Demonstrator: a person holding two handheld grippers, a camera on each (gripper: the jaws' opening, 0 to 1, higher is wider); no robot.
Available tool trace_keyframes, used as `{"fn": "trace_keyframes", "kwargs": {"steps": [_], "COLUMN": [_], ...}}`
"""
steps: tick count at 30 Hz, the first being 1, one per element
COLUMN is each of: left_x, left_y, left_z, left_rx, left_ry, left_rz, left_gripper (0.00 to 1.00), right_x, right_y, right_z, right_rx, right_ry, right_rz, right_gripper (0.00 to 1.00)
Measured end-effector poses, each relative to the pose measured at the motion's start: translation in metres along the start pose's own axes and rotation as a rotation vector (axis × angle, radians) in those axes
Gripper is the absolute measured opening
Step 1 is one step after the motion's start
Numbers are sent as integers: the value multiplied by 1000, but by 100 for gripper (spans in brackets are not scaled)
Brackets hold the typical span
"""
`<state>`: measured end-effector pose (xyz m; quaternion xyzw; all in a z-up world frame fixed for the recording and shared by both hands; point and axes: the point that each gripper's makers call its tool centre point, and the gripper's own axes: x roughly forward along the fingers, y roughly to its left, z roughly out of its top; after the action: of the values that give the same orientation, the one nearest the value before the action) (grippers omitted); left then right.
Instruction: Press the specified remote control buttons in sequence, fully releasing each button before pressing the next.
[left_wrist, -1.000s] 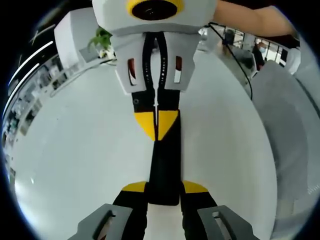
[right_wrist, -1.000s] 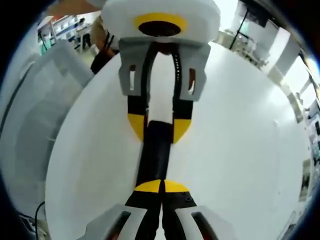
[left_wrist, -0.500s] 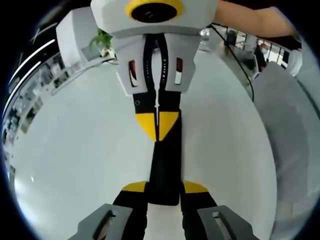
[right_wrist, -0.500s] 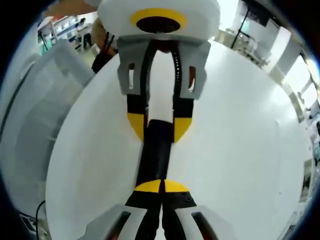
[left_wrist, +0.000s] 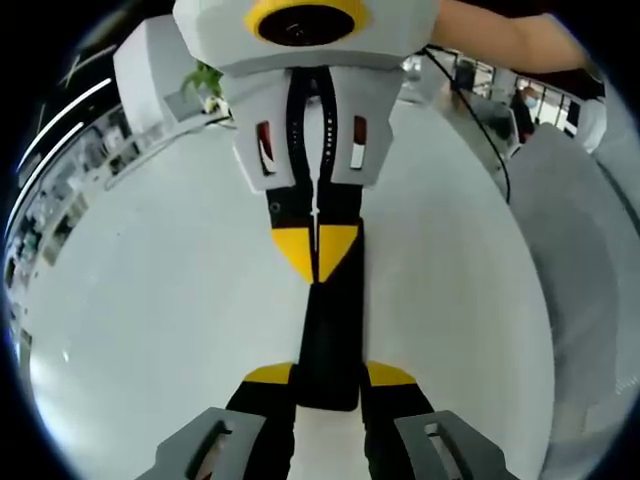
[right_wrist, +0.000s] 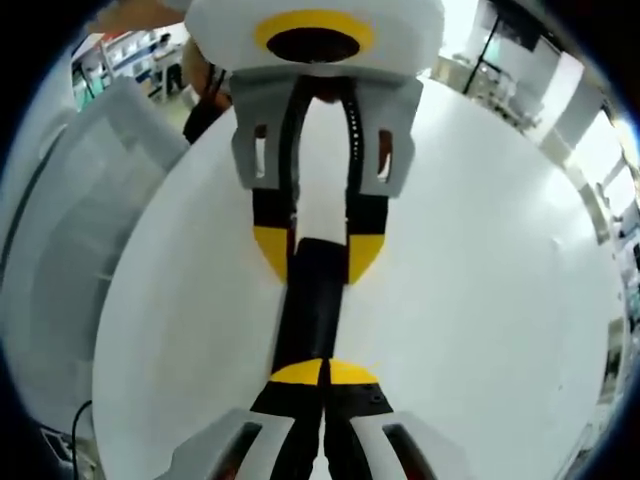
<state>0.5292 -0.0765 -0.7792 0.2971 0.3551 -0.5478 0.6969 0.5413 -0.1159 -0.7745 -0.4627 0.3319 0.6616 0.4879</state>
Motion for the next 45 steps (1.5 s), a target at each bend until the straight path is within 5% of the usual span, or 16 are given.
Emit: {"fn": "trace_keyframes", "kwargs": {"steps": [25,45], "left_x": [0,1], "left_y": [-1,-2], "left_z": [0,0], "left_rx": [-4,4], "left_ry": [-25,-22], "left_rz": [-6,-13], "left_gripper": [24,24], "right_x": [0,-22], "right_y": [0,-5], "right_z": [0,4], "right_rx": [21,40], "right_ry": [9,-88], "right_rz": [-8,-116], "right_gripper": [0,0]}}
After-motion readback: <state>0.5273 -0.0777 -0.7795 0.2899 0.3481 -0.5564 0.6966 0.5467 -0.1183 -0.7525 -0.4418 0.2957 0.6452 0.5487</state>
